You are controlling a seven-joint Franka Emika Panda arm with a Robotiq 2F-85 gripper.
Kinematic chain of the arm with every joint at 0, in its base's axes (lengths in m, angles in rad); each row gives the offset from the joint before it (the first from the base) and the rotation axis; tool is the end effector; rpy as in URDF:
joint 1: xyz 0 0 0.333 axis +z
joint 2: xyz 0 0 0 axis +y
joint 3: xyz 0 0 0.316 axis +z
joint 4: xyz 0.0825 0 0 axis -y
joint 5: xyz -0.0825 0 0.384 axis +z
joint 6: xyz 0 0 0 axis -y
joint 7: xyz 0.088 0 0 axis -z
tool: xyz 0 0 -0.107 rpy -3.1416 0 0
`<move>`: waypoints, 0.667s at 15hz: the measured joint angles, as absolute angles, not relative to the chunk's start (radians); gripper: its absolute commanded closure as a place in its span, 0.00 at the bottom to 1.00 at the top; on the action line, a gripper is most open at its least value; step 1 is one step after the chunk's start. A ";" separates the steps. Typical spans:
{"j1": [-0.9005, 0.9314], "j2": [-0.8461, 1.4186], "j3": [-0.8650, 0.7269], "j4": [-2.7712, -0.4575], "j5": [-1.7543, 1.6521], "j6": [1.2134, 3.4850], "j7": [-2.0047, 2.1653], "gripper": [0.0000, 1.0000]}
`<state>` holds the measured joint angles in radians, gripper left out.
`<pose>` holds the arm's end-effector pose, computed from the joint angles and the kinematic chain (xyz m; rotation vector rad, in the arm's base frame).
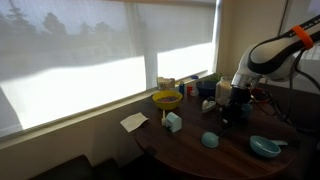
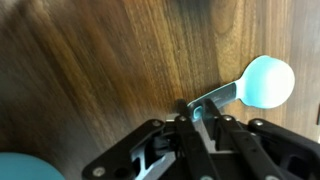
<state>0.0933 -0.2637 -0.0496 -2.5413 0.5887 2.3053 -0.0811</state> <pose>0.4351 0.0306 0.3710 -2.6653 0.3609 -0.0438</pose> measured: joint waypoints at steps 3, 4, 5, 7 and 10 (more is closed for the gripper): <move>0.092 -0.265 -0.050 -2.540 0.590 2.314 -0.082 0.98; 0.092 -0.265 -0.050 -2.540 0.590 2.325 -0.084 1.00; 0.092 -0.265 -0.051 -2.540 0.590 2.337 -0.087 1.00; 0.092 -0.265 -0.051 -2.540 0.591 2.361 -0.093 1.00; 0.093 -0.265 -0.052 -2.539 0.596 2.388 -0.115 0.72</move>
